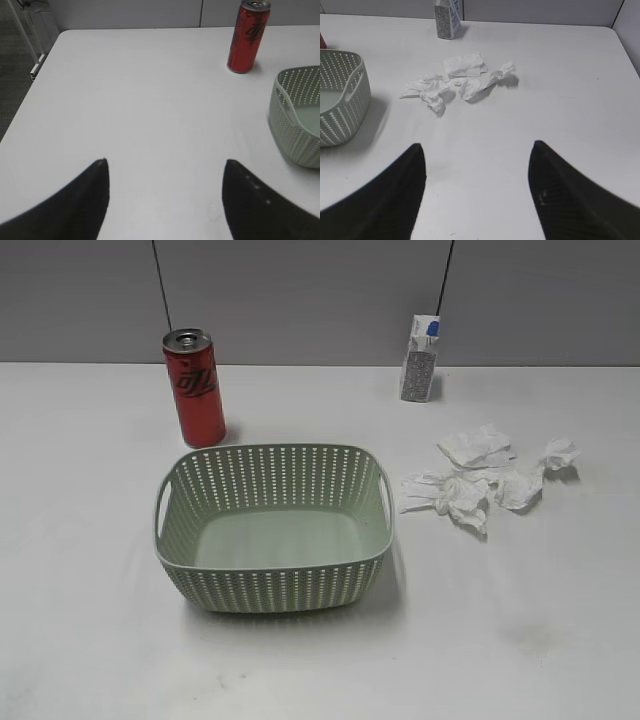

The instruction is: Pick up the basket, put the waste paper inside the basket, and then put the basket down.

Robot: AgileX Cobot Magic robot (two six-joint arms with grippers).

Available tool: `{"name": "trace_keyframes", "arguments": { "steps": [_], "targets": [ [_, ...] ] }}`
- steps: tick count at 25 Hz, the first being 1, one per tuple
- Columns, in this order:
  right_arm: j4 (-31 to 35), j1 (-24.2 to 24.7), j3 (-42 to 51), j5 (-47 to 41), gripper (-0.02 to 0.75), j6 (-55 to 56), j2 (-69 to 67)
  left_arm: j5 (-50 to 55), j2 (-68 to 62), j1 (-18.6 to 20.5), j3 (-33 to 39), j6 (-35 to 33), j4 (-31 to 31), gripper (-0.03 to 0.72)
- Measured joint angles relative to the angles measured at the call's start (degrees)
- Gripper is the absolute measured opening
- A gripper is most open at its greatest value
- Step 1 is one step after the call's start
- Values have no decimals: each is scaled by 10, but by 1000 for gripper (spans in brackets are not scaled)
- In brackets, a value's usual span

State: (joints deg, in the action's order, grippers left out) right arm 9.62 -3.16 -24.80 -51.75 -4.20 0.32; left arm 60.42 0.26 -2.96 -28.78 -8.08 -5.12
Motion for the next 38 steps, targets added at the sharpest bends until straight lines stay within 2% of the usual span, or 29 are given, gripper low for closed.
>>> {"name": "trace_keyframes", "arguments": {
  "steps": [30, 34, 38],
  "targets": [
    [0, 0, 0, 1, 487, 0, 0, -2, 0, 0, -1, 0, 1, 536],
    [1, 0, 0, 2, 487, 0, 0, -23, -28, 0, -17, 0, -20, 536],
    [1, 0, 0, 2, 487, 0, 0, -50, -125, -3, -38, -10, -69, 536]
  ]
}}
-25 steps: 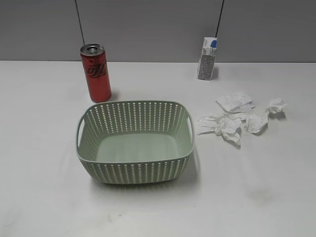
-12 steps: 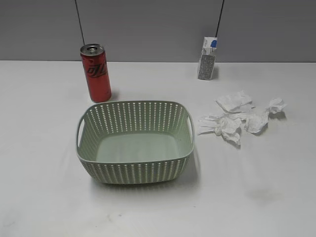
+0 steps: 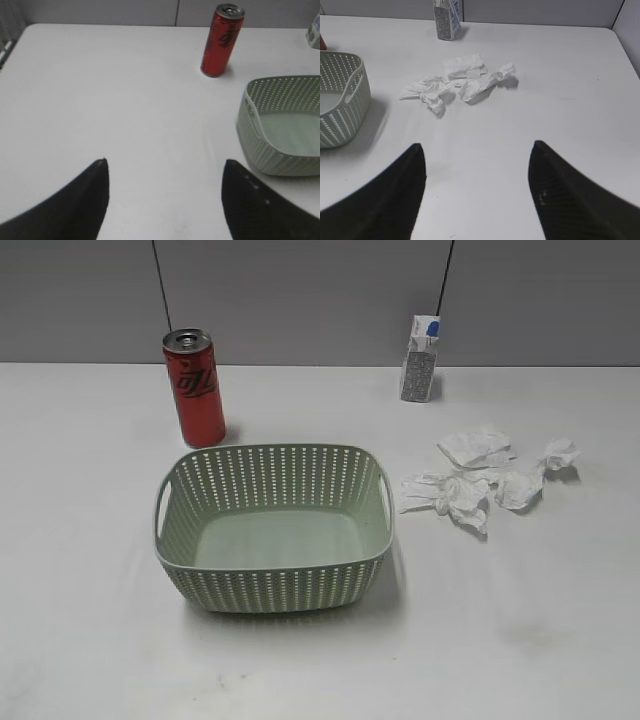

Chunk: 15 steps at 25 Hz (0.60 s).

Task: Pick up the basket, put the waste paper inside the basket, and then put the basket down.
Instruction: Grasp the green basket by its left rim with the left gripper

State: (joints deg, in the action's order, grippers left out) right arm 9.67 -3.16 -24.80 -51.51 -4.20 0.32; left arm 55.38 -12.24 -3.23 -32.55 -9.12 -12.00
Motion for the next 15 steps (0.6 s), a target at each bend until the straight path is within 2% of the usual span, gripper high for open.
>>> {"name": "trace_keyframes", "arguments": {
  "steps": [5, 9, 15],
  "targets": [
    [0, 0, 0, 0, 487, 0, 0, -62, -137, -37, -15, -6, -58, 536],
    [0, 0, 2, -12, 487, 0, 0, -69, -268, -59, -57, -7, -65, 536],
    [0, 0, 3, -15, 487, 0, 0, -81, -440, -100, -156, -12, -67, 536]
  ]
}}
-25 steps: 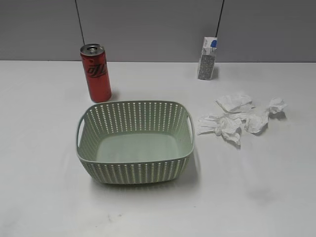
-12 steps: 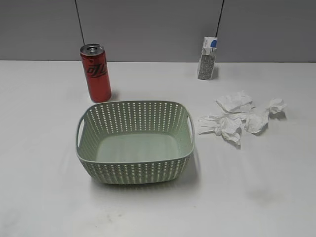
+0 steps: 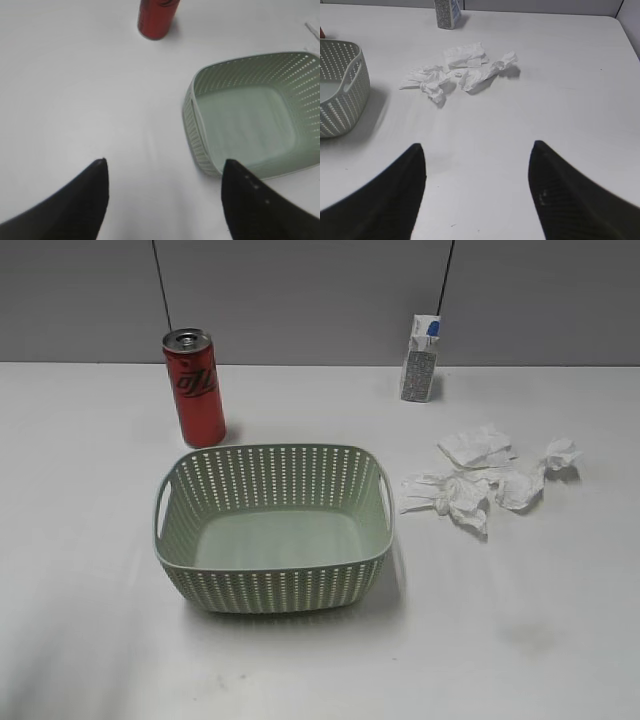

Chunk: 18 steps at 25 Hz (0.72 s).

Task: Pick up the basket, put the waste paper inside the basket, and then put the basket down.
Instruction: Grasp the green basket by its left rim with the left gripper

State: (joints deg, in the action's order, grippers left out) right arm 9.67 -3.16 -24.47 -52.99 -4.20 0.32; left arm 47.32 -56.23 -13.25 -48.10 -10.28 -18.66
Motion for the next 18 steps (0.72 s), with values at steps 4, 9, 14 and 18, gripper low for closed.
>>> {"name": "trace_keyframes", "arguments": {
  "steps": [4, 9, 14, 18],
  "targets": [
    [0, 0, 0, 0, 487, 0, 0, 1, -114, -40, -62, -1, 0, 536],
    [0, 0, 0, -1, 487, 0, 0, 15, -250, -83, -133, 24, 3, 536],
    [0, 0, 0, -1, 487, 0, 0, 29, -363, -113, -184, 65, 21, 533],
    [0, 0, 0, -2, 487, 0, 0, 40, -435, -129, -211, 111, 53, 514]
  ]
}}
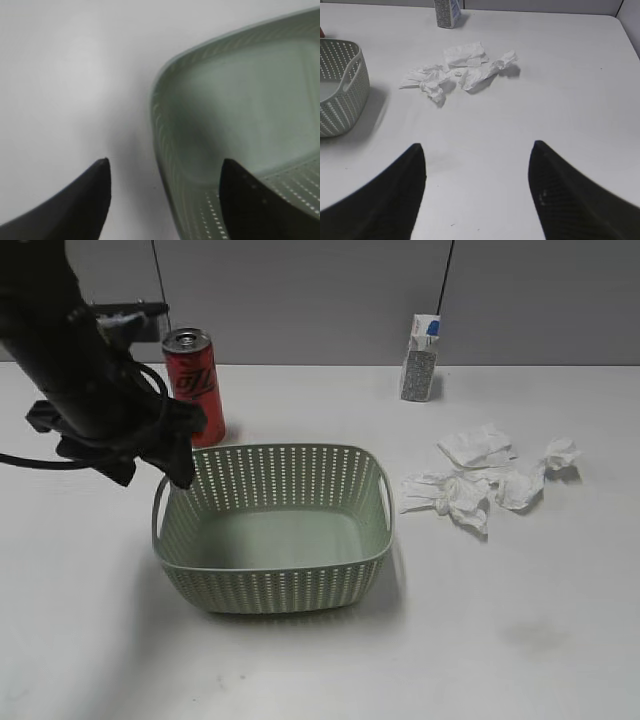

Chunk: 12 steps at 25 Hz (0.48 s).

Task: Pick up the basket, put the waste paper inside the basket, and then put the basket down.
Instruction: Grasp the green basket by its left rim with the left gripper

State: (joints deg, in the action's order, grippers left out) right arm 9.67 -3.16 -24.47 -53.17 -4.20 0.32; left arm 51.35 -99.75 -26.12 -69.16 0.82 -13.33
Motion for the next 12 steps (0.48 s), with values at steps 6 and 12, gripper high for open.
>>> {"name": "trace_keyframes", "arguments": {
  "steps": [6, 12],
  "targets": [
    [0, 0, 0, -1, 487, 0, 0, -1, -67, 0, -1, 19, -1, 503],
    [0, 0, 0, -1, 487, 0, 0, -10, -95, 0, -2, 19, -4, 381]
  ]
}}
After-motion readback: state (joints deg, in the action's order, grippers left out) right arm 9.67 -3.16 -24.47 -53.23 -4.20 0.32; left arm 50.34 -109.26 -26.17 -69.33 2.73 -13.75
